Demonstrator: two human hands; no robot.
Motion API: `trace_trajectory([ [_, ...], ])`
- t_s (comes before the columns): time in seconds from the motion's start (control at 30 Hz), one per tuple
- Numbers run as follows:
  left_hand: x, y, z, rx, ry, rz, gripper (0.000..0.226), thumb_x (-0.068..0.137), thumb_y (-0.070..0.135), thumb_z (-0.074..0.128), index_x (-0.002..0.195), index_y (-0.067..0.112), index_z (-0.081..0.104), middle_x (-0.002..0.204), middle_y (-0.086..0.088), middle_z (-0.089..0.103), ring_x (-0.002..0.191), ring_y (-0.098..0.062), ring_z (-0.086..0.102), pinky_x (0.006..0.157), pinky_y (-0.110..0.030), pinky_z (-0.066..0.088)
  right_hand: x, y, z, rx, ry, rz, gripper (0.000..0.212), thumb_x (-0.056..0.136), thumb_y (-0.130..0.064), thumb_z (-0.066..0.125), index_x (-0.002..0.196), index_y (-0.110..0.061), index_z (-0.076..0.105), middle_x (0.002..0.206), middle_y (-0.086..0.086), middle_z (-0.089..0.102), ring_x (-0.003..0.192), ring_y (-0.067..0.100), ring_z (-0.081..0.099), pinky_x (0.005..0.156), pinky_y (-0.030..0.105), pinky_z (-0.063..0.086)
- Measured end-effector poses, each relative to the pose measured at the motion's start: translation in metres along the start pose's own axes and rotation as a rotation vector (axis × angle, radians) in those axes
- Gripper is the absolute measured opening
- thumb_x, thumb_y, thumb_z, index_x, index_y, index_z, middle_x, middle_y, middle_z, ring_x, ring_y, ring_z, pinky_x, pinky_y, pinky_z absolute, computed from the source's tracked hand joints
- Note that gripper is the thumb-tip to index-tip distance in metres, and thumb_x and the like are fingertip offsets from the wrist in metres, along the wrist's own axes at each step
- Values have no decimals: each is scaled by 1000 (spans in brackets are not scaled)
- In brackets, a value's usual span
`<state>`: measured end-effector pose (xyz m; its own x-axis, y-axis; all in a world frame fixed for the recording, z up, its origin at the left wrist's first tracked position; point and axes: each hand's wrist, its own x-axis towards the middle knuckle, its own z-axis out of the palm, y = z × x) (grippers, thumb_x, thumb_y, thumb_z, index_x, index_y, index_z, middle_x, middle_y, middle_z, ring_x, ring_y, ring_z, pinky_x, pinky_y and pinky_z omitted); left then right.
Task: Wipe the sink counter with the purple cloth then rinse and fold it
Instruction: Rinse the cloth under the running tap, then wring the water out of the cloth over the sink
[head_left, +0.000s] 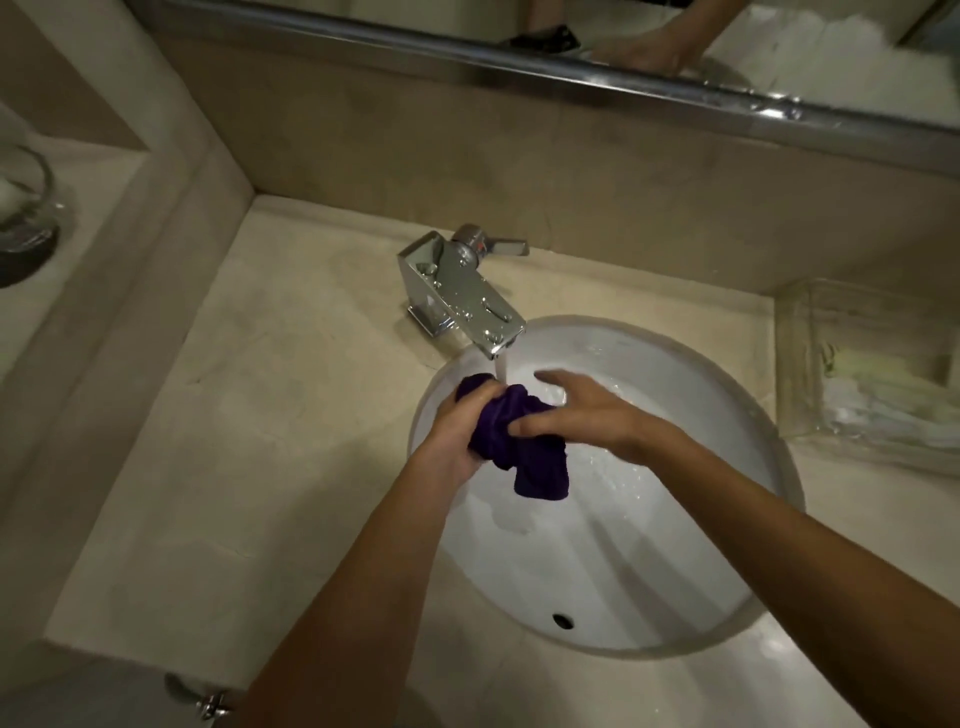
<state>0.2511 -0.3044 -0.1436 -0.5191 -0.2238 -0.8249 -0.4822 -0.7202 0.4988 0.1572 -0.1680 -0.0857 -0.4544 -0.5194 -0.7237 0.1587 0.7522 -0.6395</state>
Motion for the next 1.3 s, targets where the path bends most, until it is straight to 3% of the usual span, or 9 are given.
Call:
trace_trajectory([
  [0.17, -10, 0, -10, 63, -47, -36, 43, 78, 19, 76, 117, 4, 68, 99, -14, 74, 78, -24, 72, 65, -32, 58, 9, -47, -32, 321, 209, -251, 57, 93, -24, 70, 147, -22, 52, 148, -6, 53, 133, 13, 53, 110, 41, 46],
  [0.43, -24, 3, -12, 116, -85, 22, 26, 82, 13, 74, 105, 4, 69, 94, -12, 71, 77, -23, 69, 60, -28, 55, 28, -86, -31, 297, 317, -313, 49, 91, 6, 57, 135, -16, 61, 118, -5, 69, 101, 10, 61, 83, 22, 47],
  [0.57, -26, 12, -7, 118, -70, 30, 13, 83, 12, 73, 94, 11, 67, 82, -7, 70, 70, -20, 67, 57, -28, 54, 15, -85, -30, 148, 336, -328, 53, 89, 14, 48, 135, -7, 64, 119, 1, 69, 120, 21, 62, 96, 33, 49],
  [0.67, -31, 14, -2, 138, -63, 33, 16, 82, 12, 75, 95, 11, 68, 80, -7, 72, 70, -21, 68, 62, -30, 56, -8, -84, -31, 127, 209, -301, 59, 98, 6, 48, 148, -24, 51, 131, 1, 60, 124, 19, 58, 103, 48, 50],
  [0.77, -42, 12, 3, 183, -74, 38, 17, 80, 11, 75, 96, 11, 69, 82, -9, 72, 73, -24, 69, 67, -33, 56, -29, -57, -27, 190, 185, -158, 52, 103, -26, 56, 153, -29, 42, 145, 4, 53, 120, 24, 57, 103, 56, 50],
  [0.83, -52, 10, 9, 205, -118, 63, 18, 80, 11, 76, 96, 10, 68, 83, -11, 71, 75, -25, 69, 69, -35, 56, -48, -29, -27, 263, 65, 55, 72, 89, -60, 66, 149, -25, 45, 143, 7, 53, 122, 32, 58, 100, 57, 51],
  [0.9, -64, 13, 22, 209, -163, 119, 22, 78, 12, 77, 98, 8, 67, 87, -14, 70, 81, -28, 69, 77, -39, 56, -66, -7, -28, 383, -183, 148, 89, 72, -71, 75, 141, -20, 53, 138, 9, 60, 123, 37, 61, 95, 59, 54],
  [1.0, -89, 29, 53, 169, -212, 216, 21, 75, 12, 79, 92, 9, 67, 86, -15, 70, 80, -28, 69, 77, -41, 56, -94, -2, -35, 508, -288, -9, 69, 80, -50, 81, 136, -15, 61, 132, 17, 67, 122, 39, 65, 100, 64, 51],
  [1.3, -192, 96, 134, 217, -216, 561, 15, 81, 6, 77, 79, 14, 64, 71, -4, 66, 72, -21, 67, 71, -33, 57, -191, -84, -63, 466, 40, -252, 36, 83, -5, 81, 114, 3, 66, 107, 23, 74, 99, 36, 74, 96, 52, 57],
])
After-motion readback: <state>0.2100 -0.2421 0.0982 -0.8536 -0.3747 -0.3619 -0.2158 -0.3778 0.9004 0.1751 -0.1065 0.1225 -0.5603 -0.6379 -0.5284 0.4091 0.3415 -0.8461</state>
